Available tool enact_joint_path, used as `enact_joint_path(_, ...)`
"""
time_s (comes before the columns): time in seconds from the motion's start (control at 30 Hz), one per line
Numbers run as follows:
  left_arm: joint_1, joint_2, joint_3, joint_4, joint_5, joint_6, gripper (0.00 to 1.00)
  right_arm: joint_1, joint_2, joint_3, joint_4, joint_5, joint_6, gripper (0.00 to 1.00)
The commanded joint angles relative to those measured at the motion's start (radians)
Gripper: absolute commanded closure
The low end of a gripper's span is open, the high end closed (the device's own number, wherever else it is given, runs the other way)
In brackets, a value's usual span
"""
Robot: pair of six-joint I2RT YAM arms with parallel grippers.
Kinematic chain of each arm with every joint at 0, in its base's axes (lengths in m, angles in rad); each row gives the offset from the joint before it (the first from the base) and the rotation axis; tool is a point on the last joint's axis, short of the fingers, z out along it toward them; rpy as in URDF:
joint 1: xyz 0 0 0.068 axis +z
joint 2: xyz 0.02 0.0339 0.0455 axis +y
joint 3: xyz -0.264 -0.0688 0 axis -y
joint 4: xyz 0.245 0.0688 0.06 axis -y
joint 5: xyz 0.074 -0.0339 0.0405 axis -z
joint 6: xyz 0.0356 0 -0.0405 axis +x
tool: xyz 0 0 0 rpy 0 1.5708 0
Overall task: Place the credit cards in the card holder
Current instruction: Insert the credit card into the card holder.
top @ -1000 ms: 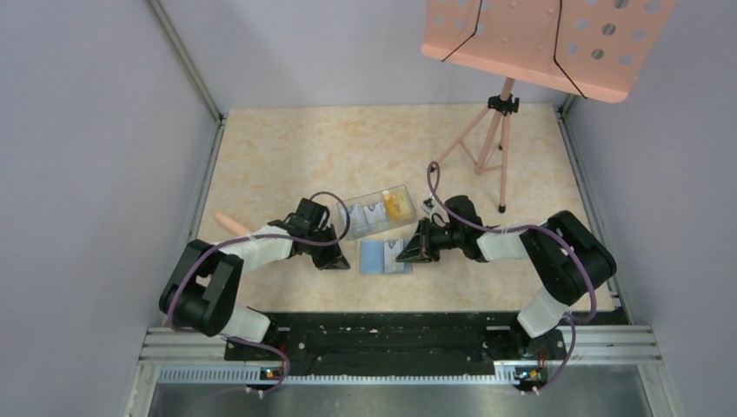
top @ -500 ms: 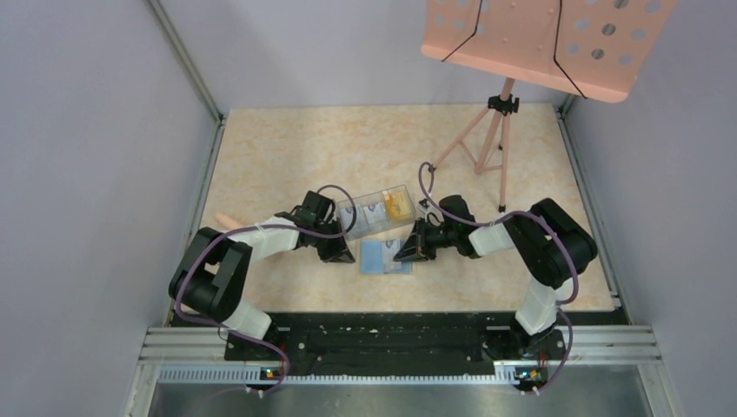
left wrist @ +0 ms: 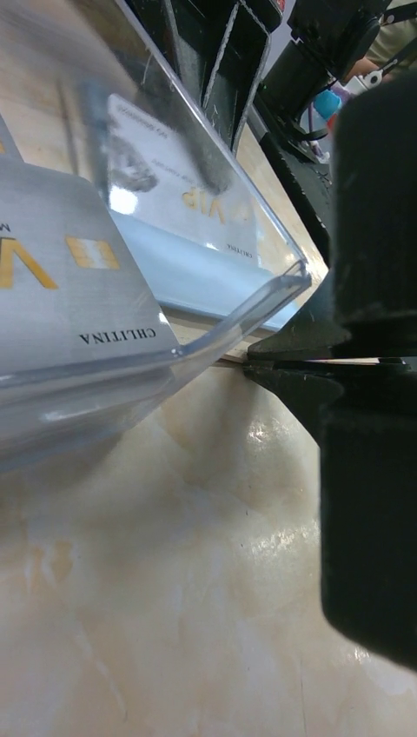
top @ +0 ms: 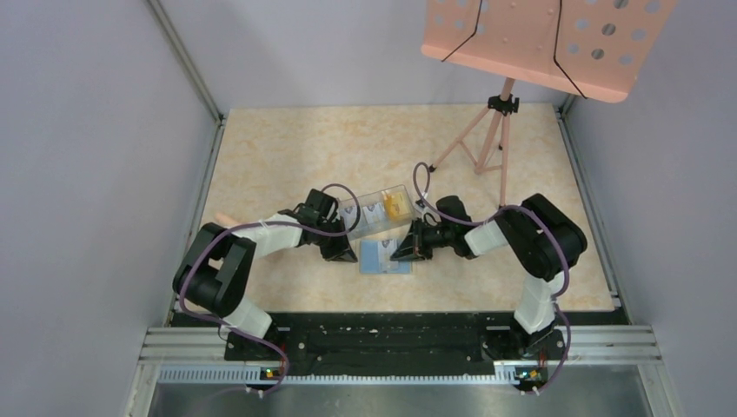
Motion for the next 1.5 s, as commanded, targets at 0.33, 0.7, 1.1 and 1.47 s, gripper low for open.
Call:
enact_joint_path(0.33, -0.042, 0.063, 0.014, -0.005, -0.020, 0.015, 1.00, 0.050, 0.039, 0.051, 0.055, 0.031, -0.016, 1.00)
enact_joint_path(0.7, -0.057, 0.073, 0.022, -0.012, -0.032, 0.007, 1.00, 0.058, 0.041, 0.010, 0.131, -0.002, 0.084, 1.00)
enact_joint_path(1.1, -0.078, 0.089, 0.053, -0.034, -0.048, 0.010, 1.00, 0.120, 0.056, 0.115, -0.072, -0.001, -0.020, 1.00)
enact_joint_path(1.47, -0.085, 0.103, 0.077, -0.052, -0.072, 0.018, 1.00, 0.133, -0.009, 0.138, -0.277, 0.008, -0.128, 1.00)
